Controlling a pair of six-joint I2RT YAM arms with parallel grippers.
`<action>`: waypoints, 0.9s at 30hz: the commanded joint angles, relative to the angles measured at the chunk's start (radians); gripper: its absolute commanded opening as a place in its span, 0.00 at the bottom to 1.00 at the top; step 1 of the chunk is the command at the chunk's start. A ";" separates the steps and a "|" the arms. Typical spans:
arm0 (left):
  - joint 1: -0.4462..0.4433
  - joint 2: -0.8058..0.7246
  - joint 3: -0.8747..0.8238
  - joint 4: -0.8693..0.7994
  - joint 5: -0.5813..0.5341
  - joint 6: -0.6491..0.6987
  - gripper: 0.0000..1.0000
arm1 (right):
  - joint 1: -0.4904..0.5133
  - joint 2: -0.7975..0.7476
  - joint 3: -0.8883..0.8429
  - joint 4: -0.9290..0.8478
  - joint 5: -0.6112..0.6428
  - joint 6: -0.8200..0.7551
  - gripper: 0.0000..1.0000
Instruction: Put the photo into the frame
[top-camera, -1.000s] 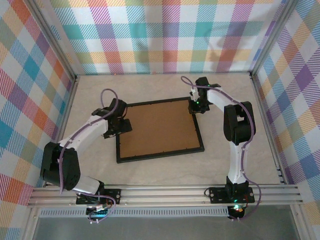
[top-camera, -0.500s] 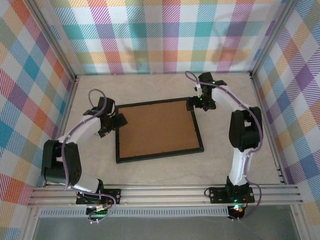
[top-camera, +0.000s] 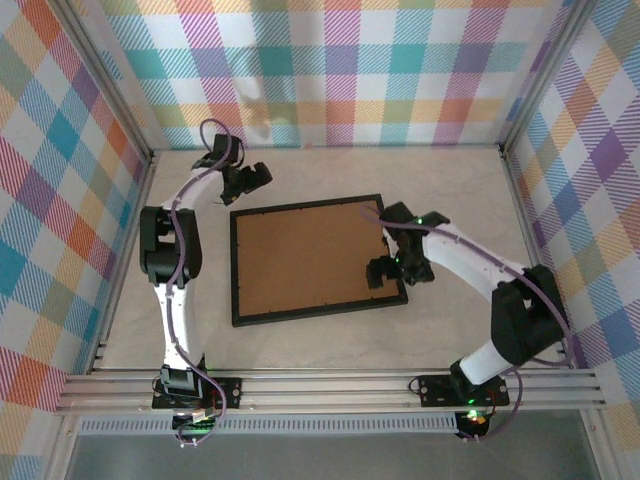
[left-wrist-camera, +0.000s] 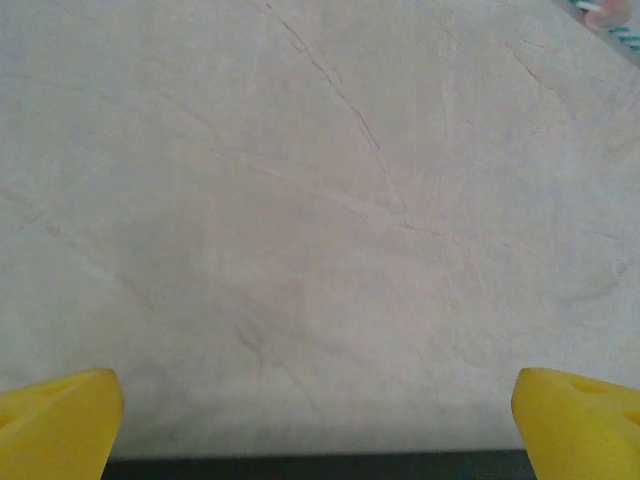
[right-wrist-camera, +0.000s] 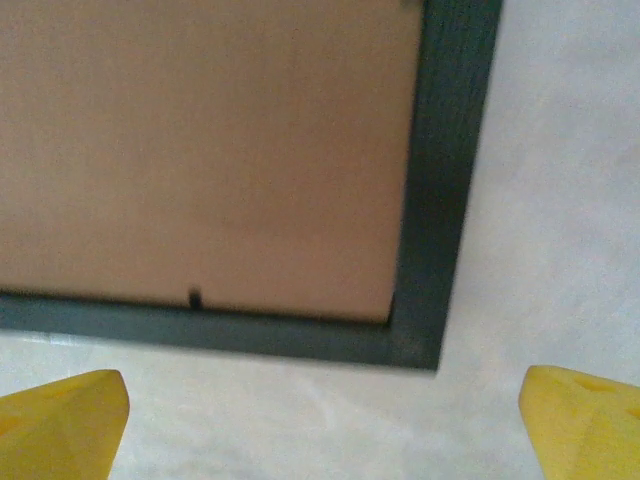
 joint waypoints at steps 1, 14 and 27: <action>0.008 0.055 0.085 -0.088 0.040 0.047 1.00 | 0.034 -0.082 -0.078 -0.024 -0.089 0.169 0.96; 0.009 0.082 0.052 -0.122 0.091 0.068 1.00 | 0.095 -0.138 -0.303 0.406 -0.252 0.484 0.91; 0.004 -0.077 -0.241 -0.037 0.173 0.001 0.98 | 0.090 -0.043 -0.264 0.704 -0.056 0.514 0.97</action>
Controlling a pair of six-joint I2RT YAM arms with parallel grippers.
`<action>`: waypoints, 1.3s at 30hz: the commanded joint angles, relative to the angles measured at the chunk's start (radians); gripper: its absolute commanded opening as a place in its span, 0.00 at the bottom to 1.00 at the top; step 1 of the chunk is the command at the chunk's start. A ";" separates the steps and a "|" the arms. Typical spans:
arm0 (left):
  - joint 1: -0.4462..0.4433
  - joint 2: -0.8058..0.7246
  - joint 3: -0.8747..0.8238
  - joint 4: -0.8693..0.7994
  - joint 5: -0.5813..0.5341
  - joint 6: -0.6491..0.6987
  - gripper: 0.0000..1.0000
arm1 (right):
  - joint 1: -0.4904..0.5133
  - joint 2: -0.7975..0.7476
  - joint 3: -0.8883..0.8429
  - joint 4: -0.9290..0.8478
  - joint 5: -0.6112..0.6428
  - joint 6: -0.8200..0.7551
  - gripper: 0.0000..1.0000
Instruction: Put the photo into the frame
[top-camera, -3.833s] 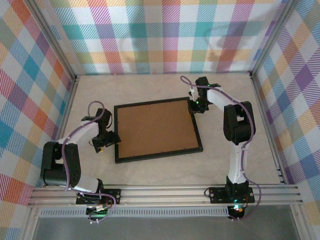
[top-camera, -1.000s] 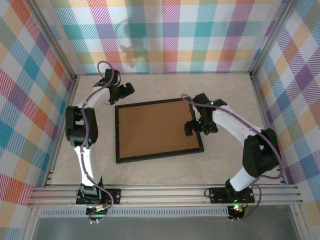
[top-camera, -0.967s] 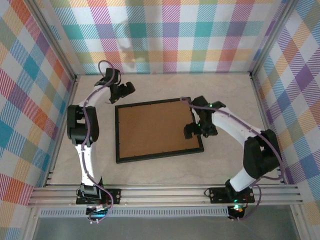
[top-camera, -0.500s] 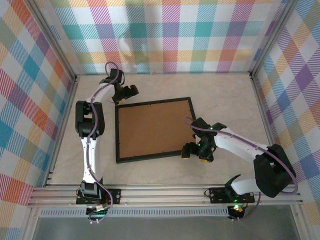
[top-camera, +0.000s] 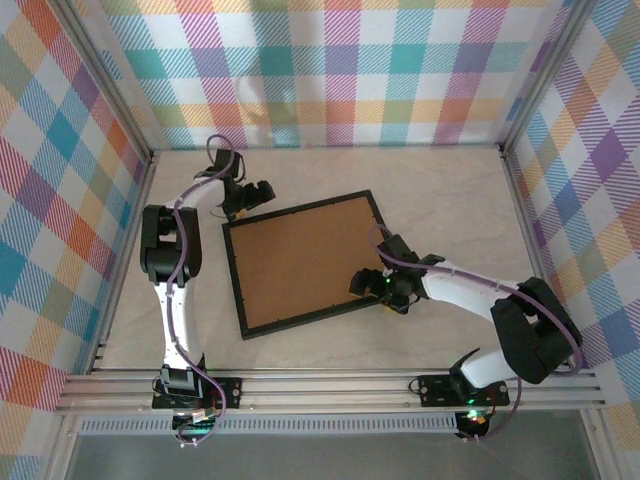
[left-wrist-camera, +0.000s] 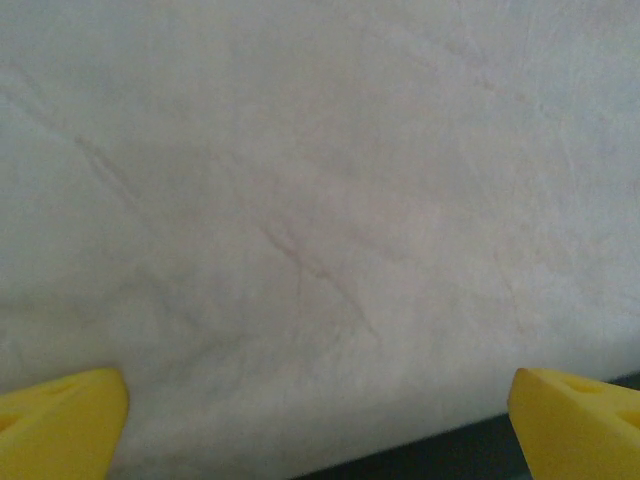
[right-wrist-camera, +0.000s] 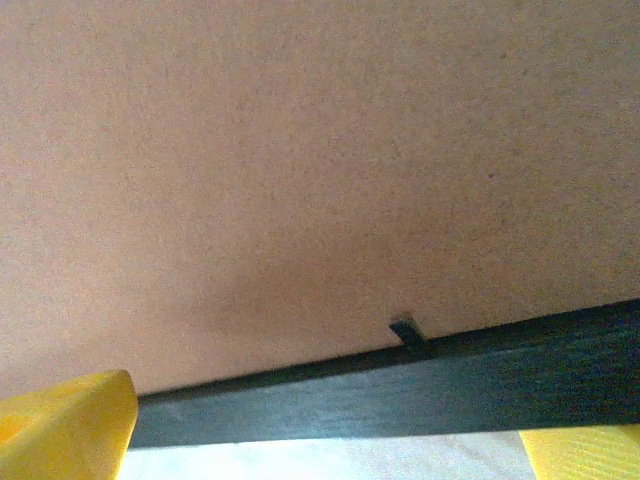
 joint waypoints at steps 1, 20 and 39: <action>-0.001 -0.051 -0.072 -0.067 0.076 -0.046 0.98 | -0.004 0.028 0.086 0.122 0.097 -0.025 0.97; -0.232 -0.308 -0.426 0.021 0.138 -0.213 0.97 | -0.180 0.361 0.551 -0.003 0.080 -0.326 1.00; -0.098 -0.445 -0.496 0.002 0.068 -0.138 1.00 | -0.208 -0.010 0.166 -0.282 0.140 -0.208 0.99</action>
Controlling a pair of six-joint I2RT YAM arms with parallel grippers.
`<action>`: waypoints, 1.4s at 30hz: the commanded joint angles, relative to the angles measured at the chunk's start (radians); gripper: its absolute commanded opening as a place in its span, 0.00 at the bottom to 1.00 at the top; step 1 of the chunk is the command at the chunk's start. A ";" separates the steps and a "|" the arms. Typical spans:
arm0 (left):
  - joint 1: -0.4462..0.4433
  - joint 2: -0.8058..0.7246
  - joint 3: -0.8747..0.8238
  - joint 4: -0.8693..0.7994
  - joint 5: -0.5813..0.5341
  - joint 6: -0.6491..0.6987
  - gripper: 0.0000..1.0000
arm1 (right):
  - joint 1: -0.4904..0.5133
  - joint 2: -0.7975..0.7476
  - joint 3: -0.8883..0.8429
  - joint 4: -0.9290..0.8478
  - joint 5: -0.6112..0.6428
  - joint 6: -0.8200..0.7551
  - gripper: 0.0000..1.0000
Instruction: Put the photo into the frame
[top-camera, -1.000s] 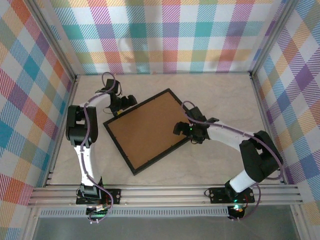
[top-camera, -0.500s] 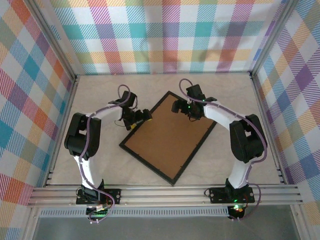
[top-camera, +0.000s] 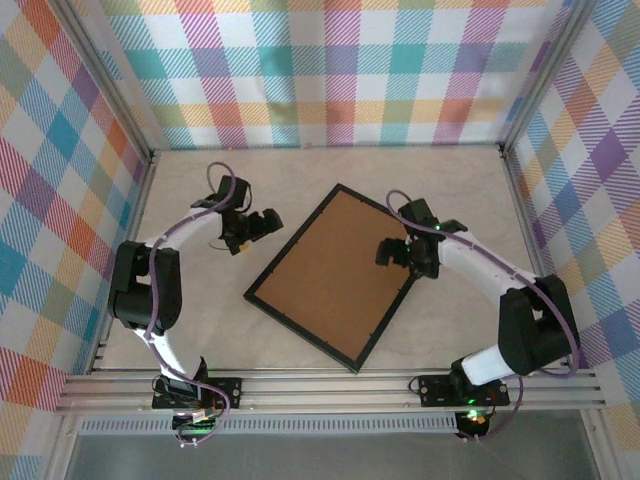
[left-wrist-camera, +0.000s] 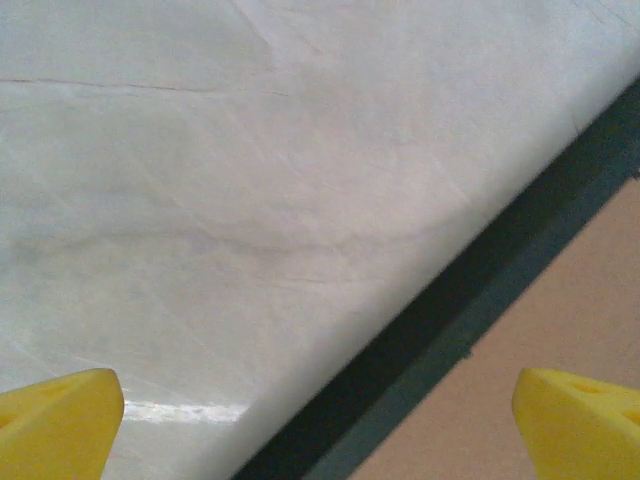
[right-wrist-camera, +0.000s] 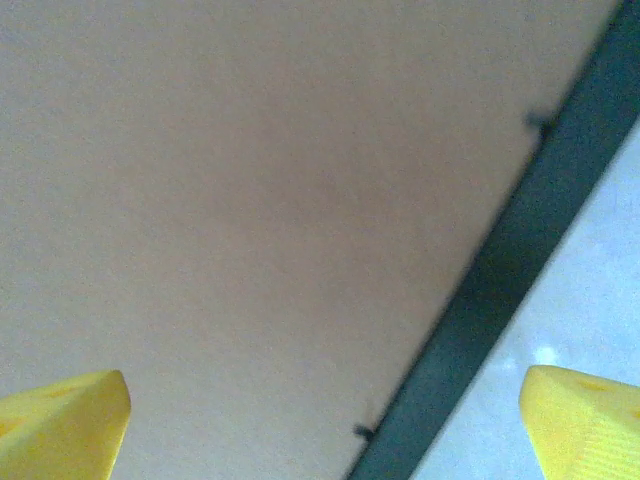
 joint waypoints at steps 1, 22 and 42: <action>0.011 -0.007 -0.038 0.012 0.097 0.016 1.00 | 0.001 -0.022 -0.071 0.037 -0.058 0.097 0.99; -0.146 -0.208 -0.316 0.052 0.166 -0.106 0.99 | -0.051 0.317 0.275 0.263 -0.161 -0.008 0.99; 0.178 -0.219 -0.244 0.078 0.199 -0.094 1.00 | 0.319 0.229 0.319 0.066 -0.414 -0.533 0.56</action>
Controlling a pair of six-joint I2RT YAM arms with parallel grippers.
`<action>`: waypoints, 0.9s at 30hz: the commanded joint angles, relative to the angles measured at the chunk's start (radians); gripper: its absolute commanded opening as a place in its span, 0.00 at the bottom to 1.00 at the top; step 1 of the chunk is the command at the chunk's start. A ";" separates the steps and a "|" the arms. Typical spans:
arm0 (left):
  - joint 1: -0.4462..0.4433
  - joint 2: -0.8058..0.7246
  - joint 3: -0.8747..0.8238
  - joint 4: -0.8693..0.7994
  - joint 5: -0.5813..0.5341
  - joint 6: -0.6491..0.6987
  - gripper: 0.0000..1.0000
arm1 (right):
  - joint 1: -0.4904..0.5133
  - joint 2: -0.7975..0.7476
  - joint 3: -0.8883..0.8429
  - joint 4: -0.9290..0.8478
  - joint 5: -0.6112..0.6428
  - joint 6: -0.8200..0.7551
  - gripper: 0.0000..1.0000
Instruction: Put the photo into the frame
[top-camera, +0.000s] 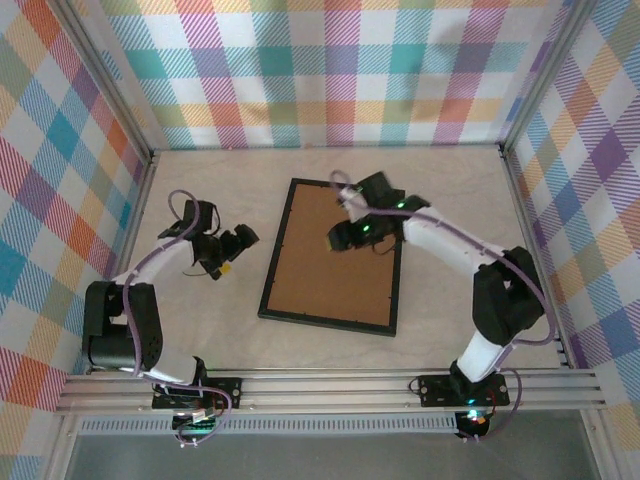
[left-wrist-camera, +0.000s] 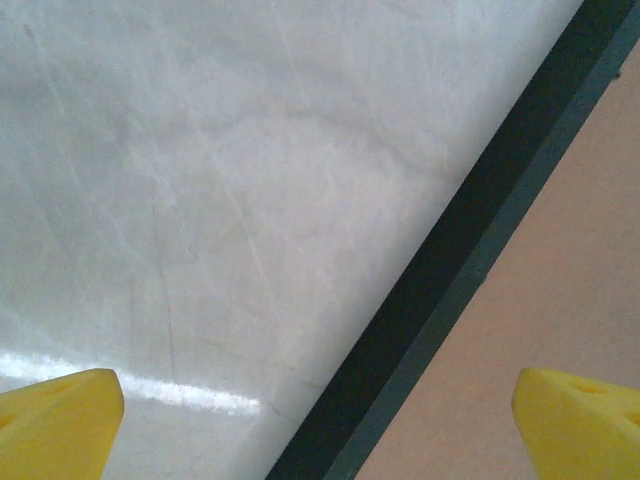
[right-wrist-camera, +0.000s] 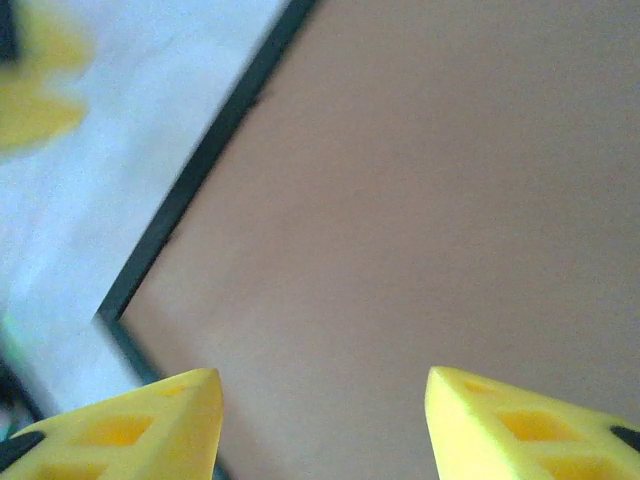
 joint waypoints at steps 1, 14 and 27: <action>0.033 0.036 0.029 0.039 0.099 -0.014 1.00 | 0.125 0.005 -0.052 -0.014 -0.043 -0.134 0.57; 0.051 0.033 -0.066 0.169 0.210 -0.049 1.00 | 0.493 0.161 -0.116 0.340 0.324 -0.595 0.58; 0.051 0.020 -0.112 0.181 0.230 -0.036 1.00 | 0.550 0.232 -0.245 0.632 0.545 -0.758 0.58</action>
